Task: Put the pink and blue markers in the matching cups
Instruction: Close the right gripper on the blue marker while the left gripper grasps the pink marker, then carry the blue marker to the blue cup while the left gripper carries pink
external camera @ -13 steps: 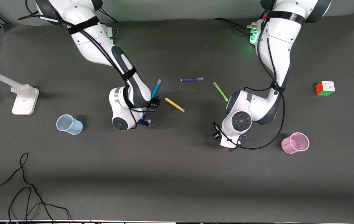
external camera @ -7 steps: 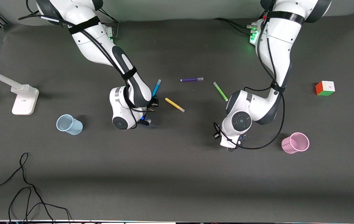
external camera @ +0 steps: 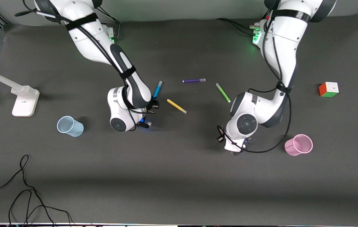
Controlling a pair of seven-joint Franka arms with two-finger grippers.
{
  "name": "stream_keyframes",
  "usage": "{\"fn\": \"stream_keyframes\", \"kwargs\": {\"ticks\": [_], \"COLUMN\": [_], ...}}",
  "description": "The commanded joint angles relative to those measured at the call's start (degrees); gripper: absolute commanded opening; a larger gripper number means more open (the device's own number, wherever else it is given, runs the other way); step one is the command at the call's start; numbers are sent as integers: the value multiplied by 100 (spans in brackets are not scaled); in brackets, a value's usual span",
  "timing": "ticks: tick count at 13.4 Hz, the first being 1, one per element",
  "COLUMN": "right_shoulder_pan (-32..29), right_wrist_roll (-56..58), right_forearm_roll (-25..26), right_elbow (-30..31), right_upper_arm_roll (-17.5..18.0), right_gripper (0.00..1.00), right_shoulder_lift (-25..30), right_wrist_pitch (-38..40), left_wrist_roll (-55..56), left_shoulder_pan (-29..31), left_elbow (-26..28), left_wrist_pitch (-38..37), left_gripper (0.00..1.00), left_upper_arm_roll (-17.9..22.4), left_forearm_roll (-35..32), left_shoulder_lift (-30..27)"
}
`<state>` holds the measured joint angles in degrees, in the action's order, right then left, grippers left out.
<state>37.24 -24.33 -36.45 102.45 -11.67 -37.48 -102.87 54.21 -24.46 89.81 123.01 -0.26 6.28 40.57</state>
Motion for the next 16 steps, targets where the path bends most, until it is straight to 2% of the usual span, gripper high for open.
{"fn": "stream_keyframes", "kwargs": {"ticks": [1,3,7,10,13,16], "right_shoulder_pan": [99,90,90,90,90,64], "right_wrist_roll": [15,278,1454,2684,4283,5251], "right_forearm_roll": [811,1593,2746,3309,3346,3267], "right_elbow": [284,258,197,223,372,1248], "right_upper_arm_roll": [-484,-818,-1451,-1917,-2549,-3042], "right_gripper": [0,0,0,0,0,0], "right_shoulder_lift": [994,1539,2367,2753,2790,2974], "right_wrist_pitch": [319,460,329,-135,-926,-2153], "left_wrist_roll": [-681,-1426,-2957,-3504,-4014,-3989], "left_shoulder_pan": [396,949,2012,2707,3271,3368], "left_elbow": [-1066,-2068,-2678,-2688,-2705,-2662], "left_wrist_pitch": [-1711,-3162,-4406,-4619,-4488,-4505], "left_gripper": [0,0,0,0,0,0], "left_upper_arm_roll": [17,17,8,-27,-18,-9], "left_forearm_roll": [-22,13,66,127,733,1067], "left_shoulder_lift": [-233,-208,-234,-182,152,337]}}
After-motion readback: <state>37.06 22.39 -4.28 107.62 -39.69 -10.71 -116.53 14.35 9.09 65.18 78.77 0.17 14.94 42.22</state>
